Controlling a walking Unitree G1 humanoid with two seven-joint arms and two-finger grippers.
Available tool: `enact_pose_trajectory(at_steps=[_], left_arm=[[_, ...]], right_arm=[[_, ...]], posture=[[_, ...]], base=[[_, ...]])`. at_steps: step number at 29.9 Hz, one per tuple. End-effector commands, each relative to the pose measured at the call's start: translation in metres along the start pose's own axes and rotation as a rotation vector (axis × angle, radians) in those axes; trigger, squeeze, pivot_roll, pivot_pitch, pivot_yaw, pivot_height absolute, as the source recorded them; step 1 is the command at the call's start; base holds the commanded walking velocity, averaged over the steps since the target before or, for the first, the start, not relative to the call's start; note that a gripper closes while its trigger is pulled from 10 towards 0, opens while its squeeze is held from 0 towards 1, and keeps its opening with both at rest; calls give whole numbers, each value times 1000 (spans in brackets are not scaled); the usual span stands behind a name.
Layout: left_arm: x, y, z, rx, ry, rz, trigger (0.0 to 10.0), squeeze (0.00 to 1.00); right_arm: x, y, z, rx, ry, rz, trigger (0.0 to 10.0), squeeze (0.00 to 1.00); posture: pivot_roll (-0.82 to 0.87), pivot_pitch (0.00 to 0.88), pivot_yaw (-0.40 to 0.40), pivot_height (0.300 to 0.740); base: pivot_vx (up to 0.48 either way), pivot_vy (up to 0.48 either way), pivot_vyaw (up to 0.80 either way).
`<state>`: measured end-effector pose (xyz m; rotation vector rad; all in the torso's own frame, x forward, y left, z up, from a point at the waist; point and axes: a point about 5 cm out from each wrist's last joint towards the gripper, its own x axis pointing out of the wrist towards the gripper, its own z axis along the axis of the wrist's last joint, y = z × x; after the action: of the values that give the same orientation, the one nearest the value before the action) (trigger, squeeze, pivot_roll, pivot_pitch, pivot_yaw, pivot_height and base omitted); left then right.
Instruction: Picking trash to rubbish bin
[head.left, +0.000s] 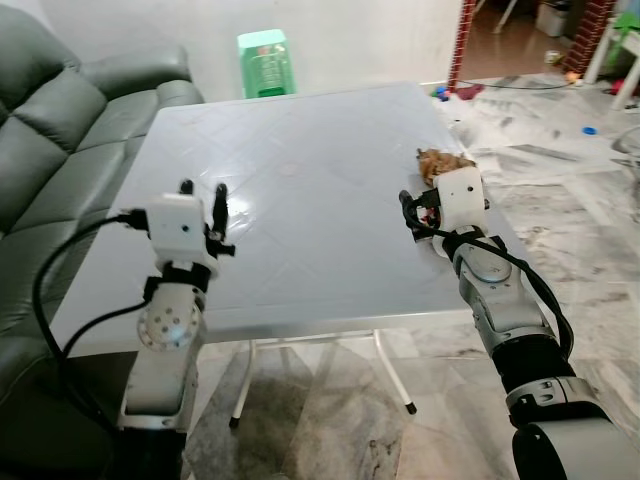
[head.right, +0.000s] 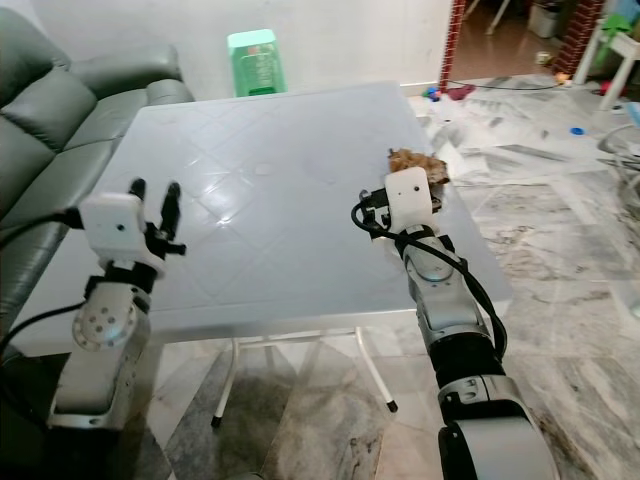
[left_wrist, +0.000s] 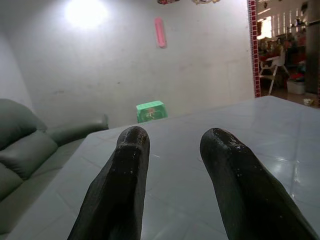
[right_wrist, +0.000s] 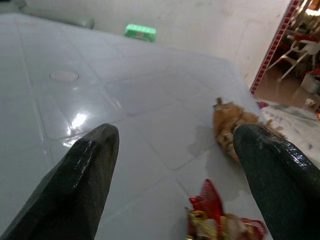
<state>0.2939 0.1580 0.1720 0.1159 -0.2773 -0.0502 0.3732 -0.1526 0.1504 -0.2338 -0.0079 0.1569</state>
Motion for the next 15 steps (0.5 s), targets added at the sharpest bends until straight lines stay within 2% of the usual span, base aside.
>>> enact_pose_trajectory(at_steps=[1,5,10,13,15], left_arm=[[-9,-9,2,-9,3,-60,10000,0],[-20,-17,0,-18,18,-126,10000,0],[-25,-15,1,-14,31,-148,10000,0],[-24,-12,2,-14,32,-150,10000,0],[-24,-13,3,-29,33,-169,10000,0]], right_arm=[[5,-1,1,-28,9,-7,10000,0],[6,-2,-9,-82,50,-44,10000,0],[7,-6,-18,-144,96,-115,10000,0],[5,-13,-19,-127,90,-175,10000,0],[6,-12,-13,-62,32,-163,10000,0]], posture=[[40,38,64,740],[63,43,67,740],[88,57,76,740],[89,62,79,740],[85,62,82,740]], base=[[0,0,0],[0,0,0],[0,0,0],[0,0,0],[0,0,0]])
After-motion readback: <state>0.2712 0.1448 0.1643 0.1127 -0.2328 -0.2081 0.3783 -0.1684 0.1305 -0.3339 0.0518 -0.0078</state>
